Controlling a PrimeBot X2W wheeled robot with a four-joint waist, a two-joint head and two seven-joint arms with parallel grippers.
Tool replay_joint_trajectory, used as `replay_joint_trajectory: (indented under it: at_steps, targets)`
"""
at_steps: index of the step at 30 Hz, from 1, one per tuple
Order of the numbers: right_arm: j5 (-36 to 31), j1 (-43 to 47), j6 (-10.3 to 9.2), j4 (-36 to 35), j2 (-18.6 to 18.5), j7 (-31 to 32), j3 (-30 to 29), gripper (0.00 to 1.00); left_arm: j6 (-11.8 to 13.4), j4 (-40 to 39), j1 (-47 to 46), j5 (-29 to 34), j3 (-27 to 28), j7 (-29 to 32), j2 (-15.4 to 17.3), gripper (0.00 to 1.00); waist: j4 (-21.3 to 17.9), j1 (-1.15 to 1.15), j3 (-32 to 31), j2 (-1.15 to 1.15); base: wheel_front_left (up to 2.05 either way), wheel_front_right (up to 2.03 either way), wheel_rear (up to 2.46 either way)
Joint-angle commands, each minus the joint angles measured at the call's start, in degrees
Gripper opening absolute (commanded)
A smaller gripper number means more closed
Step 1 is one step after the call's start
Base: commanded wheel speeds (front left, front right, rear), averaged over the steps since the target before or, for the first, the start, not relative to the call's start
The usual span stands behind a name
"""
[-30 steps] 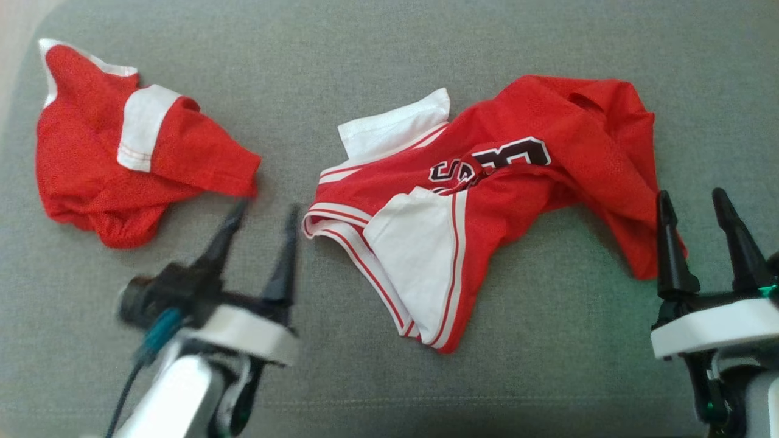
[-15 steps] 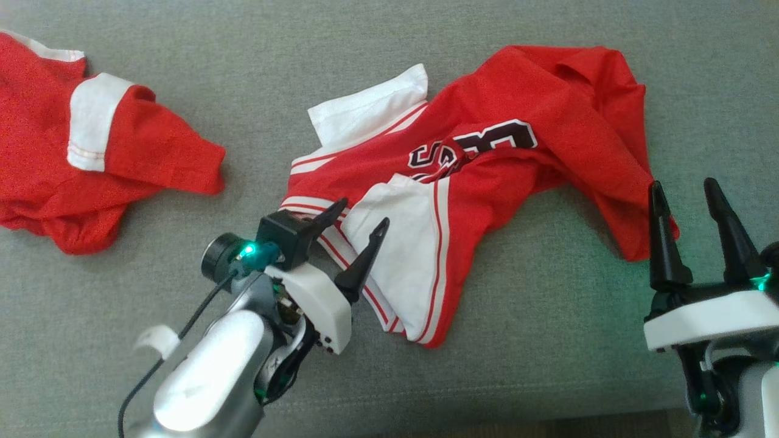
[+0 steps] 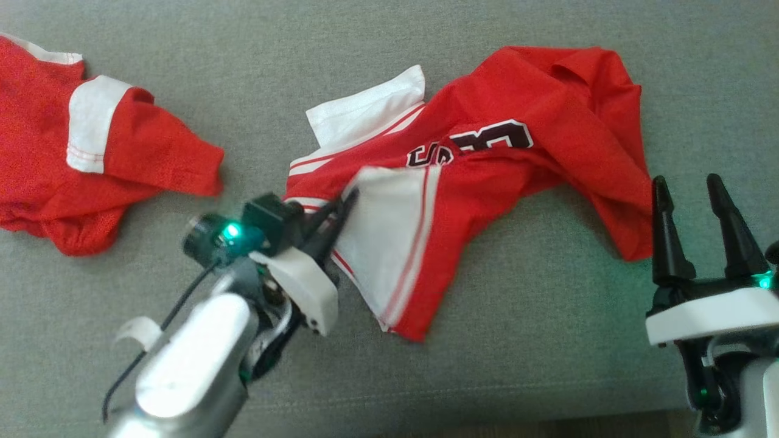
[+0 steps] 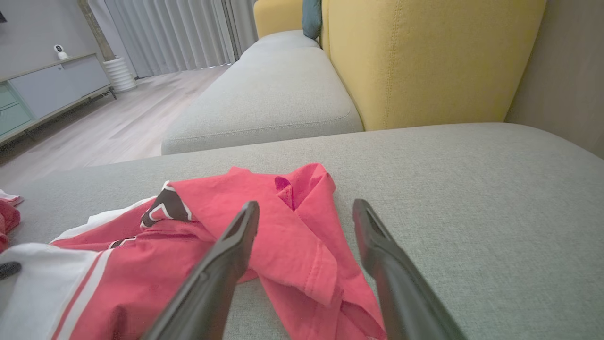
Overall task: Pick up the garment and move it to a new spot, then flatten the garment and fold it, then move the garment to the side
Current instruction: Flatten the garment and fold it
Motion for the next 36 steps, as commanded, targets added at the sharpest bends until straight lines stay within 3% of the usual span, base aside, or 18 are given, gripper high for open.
replay_joint_trajectory:
  at_steps: [1,7,18,27,36]
  targets:
    - [0.36,-1.11,-0.04,-1.76,-0.33,-0.48,0.86,1.0,0.8,-2.65,-3.47,1.21,2.69,-1.04,1.79,0.0,0.07,0.0,-0.11,0.0,0.0,0.0,0.0]
    - [1.05,-1.35,-0.04,-1.1,-0.33,-0.54,1.04,1.0,3.33,-4.15,-10.33,6.31,5.86,-3.45,6.35,0.0,0.01,0.0,-1.14,0.0,0.0,0.0,0.0]
    - [1.97,-1.29,-0.04,-0.29,-0.33,-1.04,1.25,1.0,4.19,-4.07,-21.96,13.32,7.81,-10.91,10.53,0.0,-0.57,0.0,-2.04,0.0,0.0,0.0,0.0]
    - [2.37,-0.48,-0.04,-1.04,-0.33,-0.34,0.06,1.0,3.32,-9.09,-6.61,12.16,-0.79,-11.84,8.6,0.0,1.09,0.0,-1.38,0.0,0.0,0.0,0.0]
    - [1.88,-1.05,-0.04,-1.52,-0.33,0.99,-0.58,1.0,0.31,-9.08,2.75,10.4,-9.2,-10.27,6.32,0.0,3.72,0.0,-1.57,0.0,0.0,0.0,0.0]
